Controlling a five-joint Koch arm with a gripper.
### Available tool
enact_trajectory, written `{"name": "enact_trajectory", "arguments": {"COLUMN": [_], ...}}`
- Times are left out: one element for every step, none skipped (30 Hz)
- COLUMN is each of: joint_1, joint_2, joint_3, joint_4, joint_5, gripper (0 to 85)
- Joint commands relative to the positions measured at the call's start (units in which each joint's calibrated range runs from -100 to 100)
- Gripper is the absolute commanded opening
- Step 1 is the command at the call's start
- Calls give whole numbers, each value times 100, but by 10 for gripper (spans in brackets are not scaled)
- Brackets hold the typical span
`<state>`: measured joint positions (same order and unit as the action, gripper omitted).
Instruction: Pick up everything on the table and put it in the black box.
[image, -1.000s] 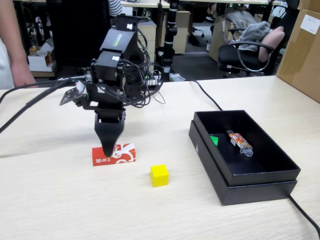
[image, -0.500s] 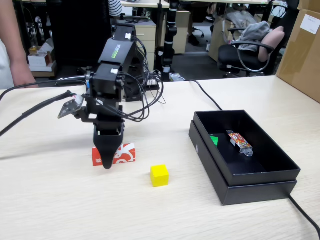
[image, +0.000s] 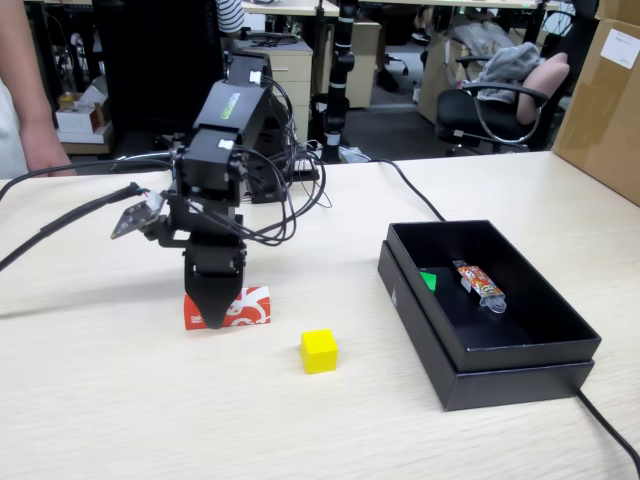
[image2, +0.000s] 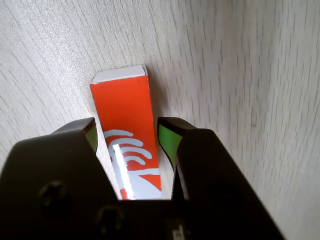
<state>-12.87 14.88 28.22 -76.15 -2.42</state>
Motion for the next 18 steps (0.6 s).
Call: {"name": "enact_trajectory", "arguments": {"joint_1": [0,10,15,15,15,10,10,10,10,10,10,10,5,5,5,5,10,20], "joint_2": [-392,-404,-404,-381,-370,-347,-335,-324,-312,-301,-278,-278,-301,-324,-381,-461,-679,-851], "joint_3": [297,279,279,279,279,297,315,306,306,306,297,297,288,288,279,279,270,270], "joint_4": [51,51,51,51,51,51,51,51,51,51,51,51,51,51,51,51,51,51], "joint_5": [29,34,39,44,49,54,54,59,59,59,63,63,68,73,73,68,73,73], "gripper": [246,246,245,231,172,120,93,93,93,93,93,92,92,92,92,90,20,9]}}
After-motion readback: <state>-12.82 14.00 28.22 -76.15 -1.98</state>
